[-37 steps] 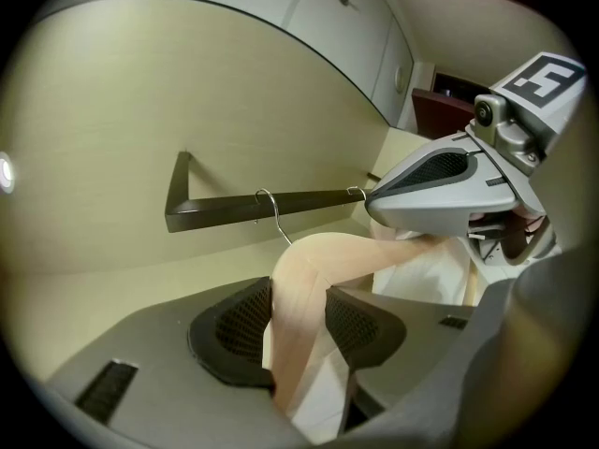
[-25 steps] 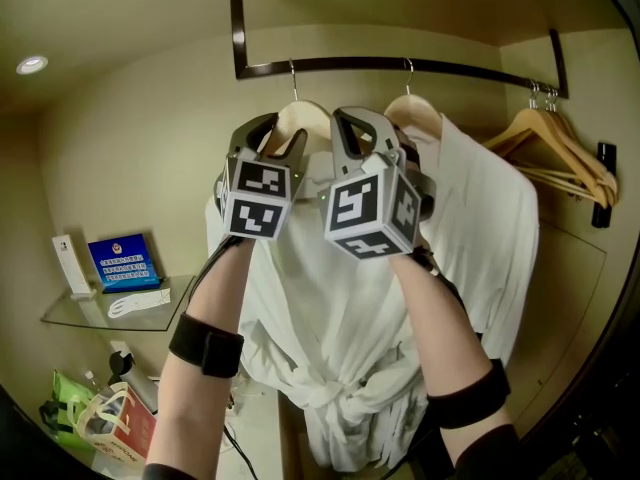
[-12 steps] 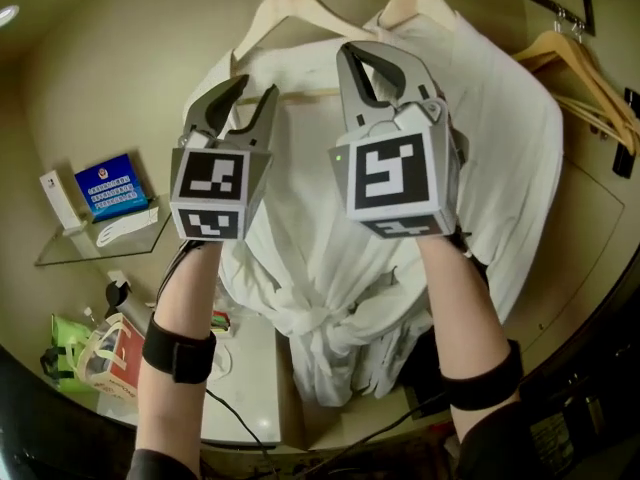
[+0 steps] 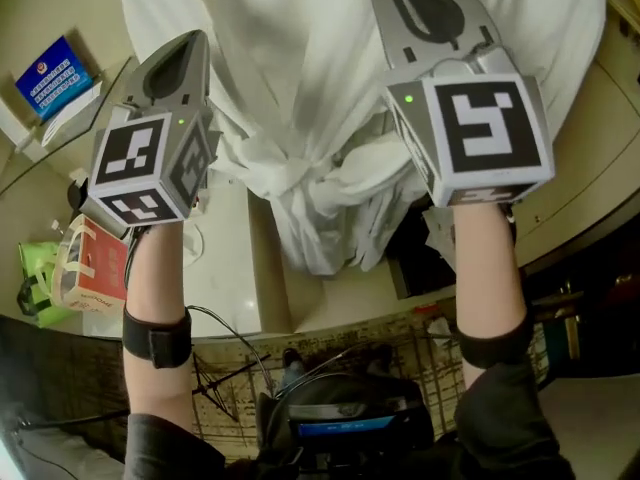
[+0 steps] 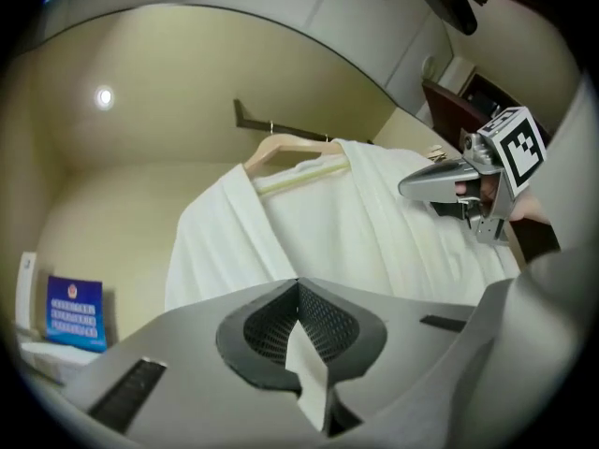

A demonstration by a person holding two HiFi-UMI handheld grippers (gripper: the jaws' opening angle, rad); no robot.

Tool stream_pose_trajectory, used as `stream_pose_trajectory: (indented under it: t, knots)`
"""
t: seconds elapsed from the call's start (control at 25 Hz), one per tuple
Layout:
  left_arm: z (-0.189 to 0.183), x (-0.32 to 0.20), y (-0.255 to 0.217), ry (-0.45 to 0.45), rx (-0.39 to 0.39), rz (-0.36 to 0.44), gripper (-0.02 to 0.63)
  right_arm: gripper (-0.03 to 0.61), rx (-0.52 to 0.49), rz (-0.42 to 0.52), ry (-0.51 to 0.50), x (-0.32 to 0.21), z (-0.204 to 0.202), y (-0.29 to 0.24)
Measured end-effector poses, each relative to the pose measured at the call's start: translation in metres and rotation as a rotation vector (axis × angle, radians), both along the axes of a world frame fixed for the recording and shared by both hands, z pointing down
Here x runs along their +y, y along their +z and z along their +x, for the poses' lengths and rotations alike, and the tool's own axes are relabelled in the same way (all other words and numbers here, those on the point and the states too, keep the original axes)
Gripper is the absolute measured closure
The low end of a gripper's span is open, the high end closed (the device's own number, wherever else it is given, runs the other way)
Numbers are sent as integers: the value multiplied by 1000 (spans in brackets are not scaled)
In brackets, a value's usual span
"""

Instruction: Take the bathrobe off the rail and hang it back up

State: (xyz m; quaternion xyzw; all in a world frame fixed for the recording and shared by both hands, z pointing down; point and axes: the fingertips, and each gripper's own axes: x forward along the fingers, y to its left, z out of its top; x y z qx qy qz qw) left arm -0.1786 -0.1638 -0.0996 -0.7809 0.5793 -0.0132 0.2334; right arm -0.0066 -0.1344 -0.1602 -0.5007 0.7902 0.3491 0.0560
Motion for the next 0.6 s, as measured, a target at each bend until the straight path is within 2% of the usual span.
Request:
stream_pose_trajectory:
  t: [0.12,0.32,0.6]
  knots:
    - [-11,12,55,1,44,-97,609,555,-8,-110,-42,4,0,58]
    - [-20,22,135,2,68,-219,609,555,27,-284,-40,3,-2,159]
    - [-22,44,230,2,88,-375,609,555,-36,-561,-54,21,15,287]
